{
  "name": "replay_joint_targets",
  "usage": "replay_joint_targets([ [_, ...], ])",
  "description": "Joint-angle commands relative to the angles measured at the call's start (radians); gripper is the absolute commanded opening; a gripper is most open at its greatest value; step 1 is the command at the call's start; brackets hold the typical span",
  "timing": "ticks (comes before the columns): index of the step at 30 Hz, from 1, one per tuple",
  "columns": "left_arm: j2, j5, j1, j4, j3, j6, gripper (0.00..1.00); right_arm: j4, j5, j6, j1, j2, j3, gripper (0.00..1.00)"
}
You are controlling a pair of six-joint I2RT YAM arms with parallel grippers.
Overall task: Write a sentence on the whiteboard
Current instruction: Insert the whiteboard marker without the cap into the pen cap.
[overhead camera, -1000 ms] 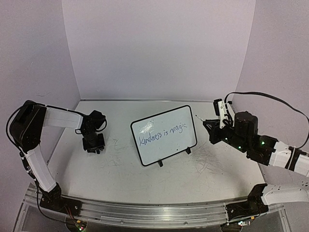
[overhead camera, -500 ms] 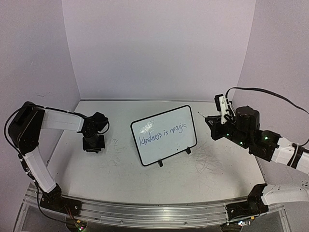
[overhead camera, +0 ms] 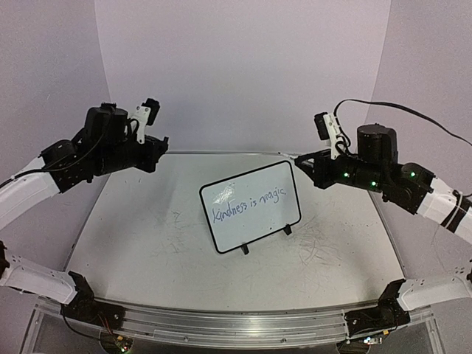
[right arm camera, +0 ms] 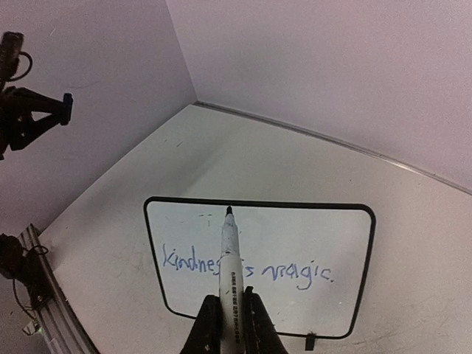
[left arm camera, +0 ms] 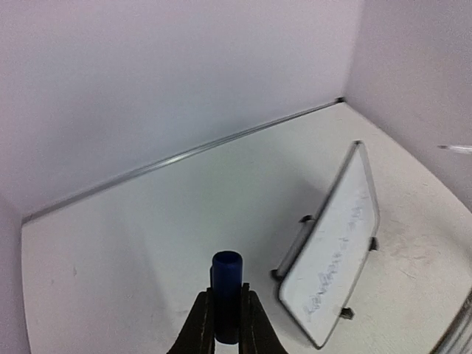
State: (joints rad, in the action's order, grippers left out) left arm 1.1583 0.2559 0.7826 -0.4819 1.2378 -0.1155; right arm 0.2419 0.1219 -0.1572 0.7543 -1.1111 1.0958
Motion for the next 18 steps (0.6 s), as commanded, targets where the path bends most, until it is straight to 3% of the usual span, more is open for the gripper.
replay_joint_targets([
  [1, 0.002, 0.098, 0.295, 0.068, 0.023, 0.417, 0.04, 0.074, 0.17, -0.06, 0.043, -0.054, 0.128, 0.0],
  [4, 0.031, 0.216, 0.402, 0.135, -0.042, 0.568, 0.04, 0.094, 0.303, -0.08, 0.08, -0.1, 0.184, 0.0],
  [8, 0.032, 0.25, 0.444, 0.284, -0.156, 0.708, 0.03, 0.122, 0.352, -0.105, 0.136, -0.148, 0.243, 0.0],
  [18, 0.045, 0.208, 0.458, 0.378, -0.226, 0.795, 0.02, 0.155, 0.409, -0.107, 0.175, -0.213, 0.295, 0.0],
])
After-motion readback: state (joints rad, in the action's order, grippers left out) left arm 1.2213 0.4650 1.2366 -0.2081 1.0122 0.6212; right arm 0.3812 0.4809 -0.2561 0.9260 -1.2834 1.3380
